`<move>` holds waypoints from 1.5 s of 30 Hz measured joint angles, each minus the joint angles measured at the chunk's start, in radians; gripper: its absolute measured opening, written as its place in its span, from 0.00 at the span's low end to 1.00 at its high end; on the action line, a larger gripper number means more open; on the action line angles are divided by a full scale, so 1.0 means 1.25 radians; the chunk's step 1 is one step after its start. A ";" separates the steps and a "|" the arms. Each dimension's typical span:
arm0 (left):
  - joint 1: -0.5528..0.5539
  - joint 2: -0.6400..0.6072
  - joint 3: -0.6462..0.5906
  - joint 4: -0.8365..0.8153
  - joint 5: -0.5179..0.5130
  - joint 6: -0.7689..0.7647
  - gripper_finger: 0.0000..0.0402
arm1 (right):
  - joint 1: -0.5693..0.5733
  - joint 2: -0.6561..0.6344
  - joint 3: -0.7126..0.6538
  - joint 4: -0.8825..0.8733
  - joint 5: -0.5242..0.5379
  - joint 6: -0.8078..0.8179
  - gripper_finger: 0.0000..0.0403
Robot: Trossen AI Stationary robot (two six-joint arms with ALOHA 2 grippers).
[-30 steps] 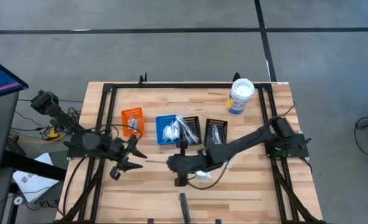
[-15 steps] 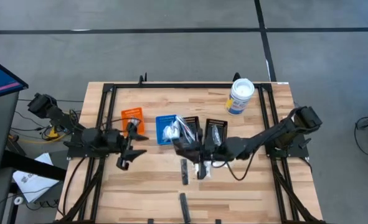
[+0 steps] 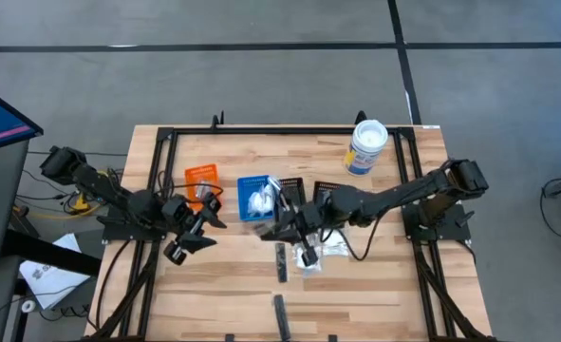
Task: Pick & Place Travel size toiletries
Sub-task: Put the black comb into the right black bin
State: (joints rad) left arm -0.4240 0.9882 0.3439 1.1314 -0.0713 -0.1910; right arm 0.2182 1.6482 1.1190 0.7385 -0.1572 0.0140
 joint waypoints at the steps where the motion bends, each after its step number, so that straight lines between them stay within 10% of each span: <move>1: 0.000 0.000 0.000 -0.006 0.000 -0.013 0.48 | 0.005 0.000 0.007 -0.021 0.001 -0.019 0.00; 9: 0.015 0.000 0.000 -0.066 0.007 -0.200 0.44 | 0.055 0.000 0.032 -0.198 0.050 -0.393 0.01; 24: 0.212 0.153 -0.004 -0.227 0.257 -0.545 0.38 | 0.182 0.059 0.033 -0.288 0.687 -1.093 0.00; 45: 0.208 0.120 -0.004 -0.142 0.337 -0.405 0.23 | 0.207 0.059 0.033 -0.242 0.756 -1.025 0.01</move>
State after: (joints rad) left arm -0.1646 1.1378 0.3393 0.9534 0.3495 -0.6971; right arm 0.4770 1.7218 1.1603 0.4365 0.7875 -1.2671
